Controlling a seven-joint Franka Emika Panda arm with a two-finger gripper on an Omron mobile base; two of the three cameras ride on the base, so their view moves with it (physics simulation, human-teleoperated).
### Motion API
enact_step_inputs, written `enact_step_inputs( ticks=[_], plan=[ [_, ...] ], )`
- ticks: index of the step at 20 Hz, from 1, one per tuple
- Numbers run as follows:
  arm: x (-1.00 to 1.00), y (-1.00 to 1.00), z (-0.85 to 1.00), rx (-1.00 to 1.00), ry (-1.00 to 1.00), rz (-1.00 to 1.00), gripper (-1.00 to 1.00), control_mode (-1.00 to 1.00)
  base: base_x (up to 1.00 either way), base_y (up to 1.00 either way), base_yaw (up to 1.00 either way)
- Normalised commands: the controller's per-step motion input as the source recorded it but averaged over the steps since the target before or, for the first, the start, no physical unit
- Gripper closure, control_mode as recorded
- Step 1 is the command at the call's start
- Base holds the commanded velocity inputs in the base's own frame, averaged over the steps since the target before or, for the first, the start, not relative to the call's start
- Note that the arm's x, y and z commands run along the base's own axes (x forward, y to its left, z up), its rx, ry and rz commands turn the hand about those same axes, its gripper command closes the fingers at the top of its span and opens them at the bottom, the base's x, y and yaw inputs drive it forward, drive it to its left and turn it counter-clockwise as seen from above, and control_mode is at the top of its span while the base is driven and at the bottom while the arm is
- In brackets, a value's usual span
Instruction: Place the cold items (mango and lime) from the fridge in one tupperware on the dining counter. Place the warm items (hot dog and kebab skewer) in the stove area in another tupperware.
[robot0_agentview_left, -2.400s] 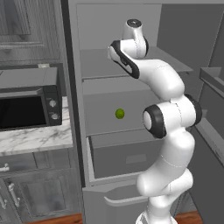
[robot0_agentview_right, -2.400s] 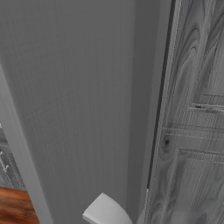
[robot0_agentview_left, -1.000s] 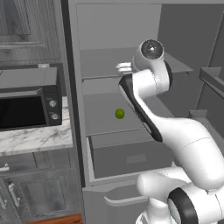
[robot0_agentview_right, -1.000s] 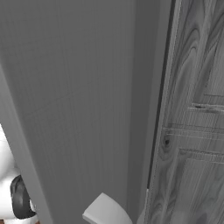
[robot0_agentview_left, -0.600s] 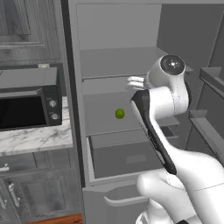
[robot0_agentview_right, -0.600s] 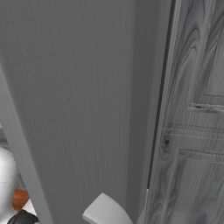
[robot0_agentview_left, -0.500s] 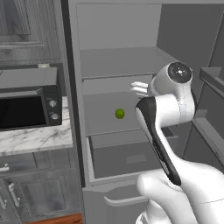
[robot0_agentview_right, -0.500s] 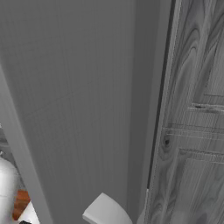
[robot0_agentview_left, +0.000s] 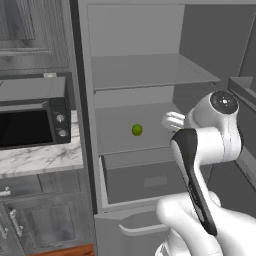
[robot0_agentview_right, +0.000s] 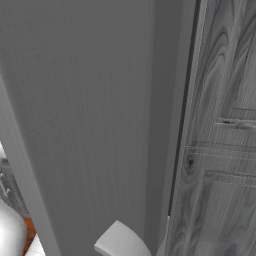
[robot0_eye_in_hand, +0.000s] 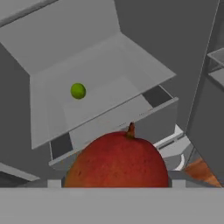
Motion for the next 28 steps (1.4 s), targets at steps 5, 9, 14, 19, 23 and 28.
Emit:
enact_step_inputs(
  ticks=[5,9,14,19,23,28],
  plan=[
    [0.00,-0.11,-0.40,0.01,0.22,0.00,1.00,-1.00,0.00,0.00,0.00],
    [-0.11,-0.02,-0.41,-0.01,0.30,0.16,1.00,-1.00,0.00,0.00,0.00],
    [-0.14,-0.19,-0.57,0.00,0.19,0.18,1.00,-1.00,0.00,0.00,0.00],
    [-0.06,-0.02,-0.13,0.00,0.07,0.01,1.00,-1.00,0.00,0.00,0.00],
    [-0.02,0.00,0.00,0.00,0.03,0.00,1.00,-1.00,0.00,0.00,0.00],
    [-0.14,0.04,-0.04,0.00,0.02,0.00,1.00,1.00,-0.20,0.13,0.00]
  ],
)
